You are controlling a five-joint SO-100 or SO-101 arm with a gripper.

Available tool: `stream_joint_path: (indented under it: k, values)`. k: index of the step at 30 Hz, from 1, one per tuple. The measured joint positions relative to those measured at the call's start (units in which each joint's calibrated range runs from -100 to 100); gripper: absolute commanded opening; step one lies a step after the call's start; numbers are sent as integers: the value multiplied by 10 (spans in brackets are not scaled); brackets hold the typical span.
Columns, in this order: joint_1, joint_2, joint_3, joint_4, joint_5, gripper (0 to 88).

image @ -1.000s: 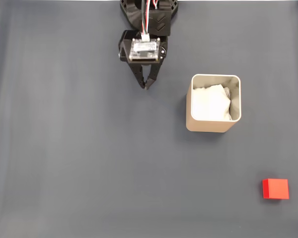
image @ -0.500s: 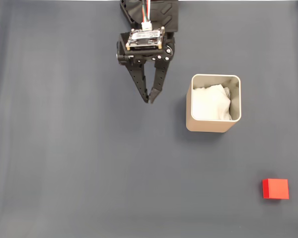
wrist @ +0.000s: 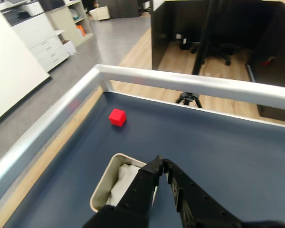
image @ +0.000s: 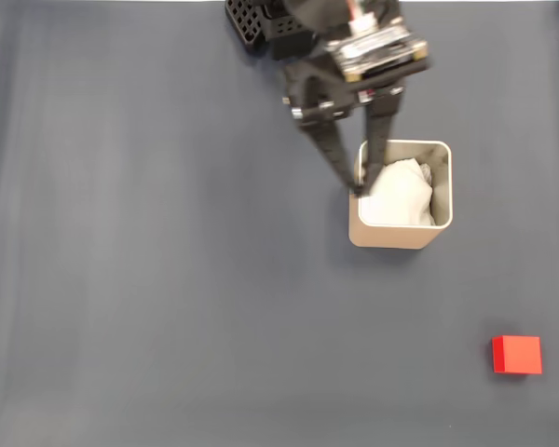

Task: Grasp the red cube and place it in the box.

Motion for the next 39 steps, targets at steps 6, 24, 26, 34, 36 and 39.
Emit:
stream_joint_path:
  k: [6,24,26,34,36,39]
  values:
    - [-66,37,-60,39,17,2]
    - [-110,230,-229,70,21,2]
    - [-109,252,-245,70,21,2]
    - [-110,344,-327,67,20,2]
    - [-110,363,-345,63,18,2]
    - [-110,390,-365,57,16,9]
